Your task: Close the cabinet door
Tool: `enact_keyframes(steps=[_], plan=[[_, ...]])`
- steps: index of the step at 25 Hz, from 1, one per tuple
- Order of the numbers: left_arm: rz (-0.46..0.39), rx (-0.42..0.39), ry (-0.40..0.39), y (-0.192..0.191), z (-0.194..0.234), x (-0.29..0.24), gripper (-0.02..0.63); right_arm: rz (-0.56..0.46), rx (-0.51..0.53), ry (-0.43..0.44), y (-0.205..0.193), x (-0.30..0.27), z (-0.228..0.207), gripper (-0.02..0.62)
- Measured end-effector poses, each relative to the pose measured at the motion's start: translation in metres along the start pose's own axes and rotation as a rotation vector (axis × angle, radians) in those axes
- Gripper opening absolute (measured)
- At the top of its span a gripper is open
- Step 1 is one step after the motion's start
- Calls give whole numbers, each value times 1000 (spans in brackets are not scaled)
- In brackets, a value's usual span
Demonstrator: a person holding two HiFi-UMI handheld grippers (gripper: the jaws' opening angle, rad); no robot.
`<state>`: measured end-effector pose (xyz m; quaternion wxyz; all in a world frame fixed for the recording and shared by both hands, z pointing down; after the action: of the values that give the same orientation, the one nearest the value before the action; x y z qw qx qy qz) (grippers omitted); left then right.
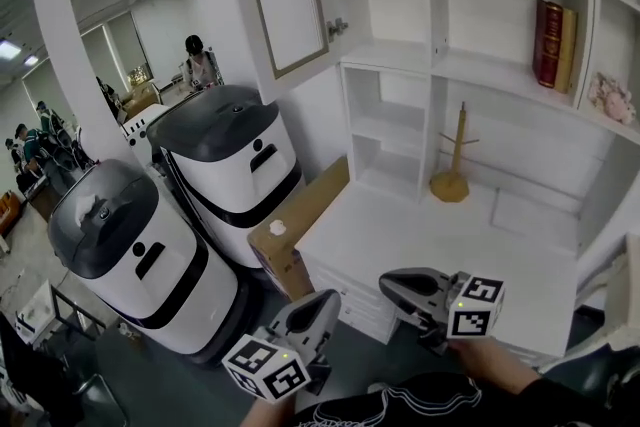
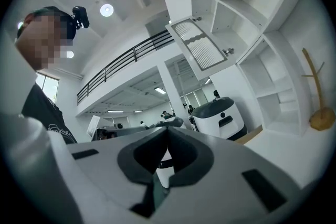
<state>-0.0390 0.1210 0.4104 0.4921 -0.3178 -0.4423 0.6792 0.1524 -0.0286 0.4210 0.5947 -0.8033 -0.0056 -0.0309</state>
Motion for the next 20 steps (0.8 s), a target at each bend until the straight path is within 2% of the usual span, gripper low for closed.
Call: enact_keyframes(steps=[6,14,20], plan=[[-8,-33,14,23,23,-57,5,-19,36,24,33,-14,-58,8],[-35,-137,10,48,38,-93,5,-43,110,59,59,-32,-96,8],[-56,-90,-7,63,78,-107,5,-41,136,46,67,-62,-119,6]])
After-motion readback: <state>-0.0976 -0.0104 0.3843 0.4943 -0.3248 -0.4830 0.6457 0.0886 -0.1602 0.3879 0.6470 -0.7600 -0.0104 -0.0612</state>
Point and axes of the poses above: the fingertips, and each gripper's own axes: x backward along the fingers, z to its left, y out of its top, the point moved 10 cm from there along x, backward along the fingers, and after that the axes turned 4 degrees about x, right-handed, at the moved point
